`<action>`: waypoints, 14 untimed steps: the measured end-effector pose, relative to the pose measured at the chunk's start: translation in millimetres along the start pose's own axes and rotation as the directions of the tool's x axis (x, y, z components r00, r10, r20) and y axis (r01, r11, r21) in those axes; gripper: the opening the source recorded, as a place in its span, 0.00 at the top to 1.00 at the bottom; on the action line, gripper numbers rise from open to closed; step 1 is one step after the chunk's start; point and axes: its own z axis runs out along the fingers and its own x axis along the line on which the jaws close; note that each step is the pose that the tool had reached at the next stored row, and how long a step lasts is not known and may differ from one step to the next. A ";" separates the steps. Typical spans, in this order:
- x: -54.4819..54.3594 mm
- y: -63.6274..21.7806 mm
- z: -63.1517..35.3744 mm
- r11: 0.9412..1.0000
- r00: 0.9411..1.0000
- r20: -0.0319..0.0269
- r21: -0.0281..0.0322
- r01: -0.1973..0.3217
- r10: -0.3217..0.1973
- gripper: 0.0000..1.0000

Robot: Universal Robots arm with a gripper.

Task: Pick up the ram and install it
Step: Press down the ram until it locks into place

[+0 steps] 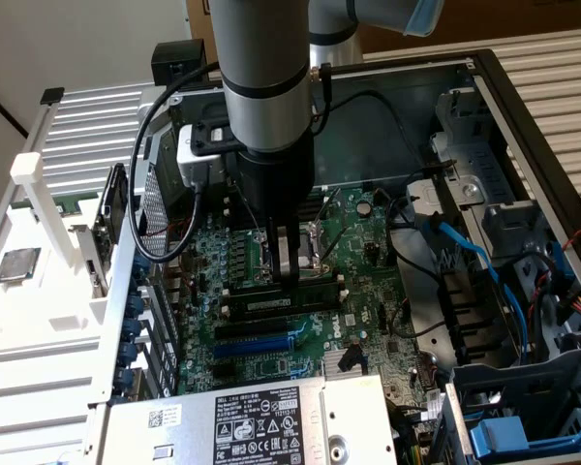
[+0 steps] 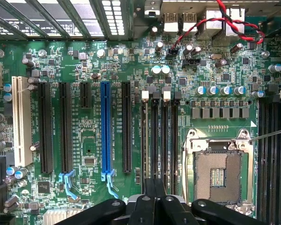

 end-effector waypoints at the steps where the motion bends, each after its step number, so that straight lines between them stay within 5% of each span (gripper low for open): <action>1: 0.0 0.0 0.0 1.000 1.000 0.000 0.000 0.000 0.000 0.90; 14: 2.0 -0.1 0.0 1.000 1.000 0.000 -0.001 0.000 0.000 0.90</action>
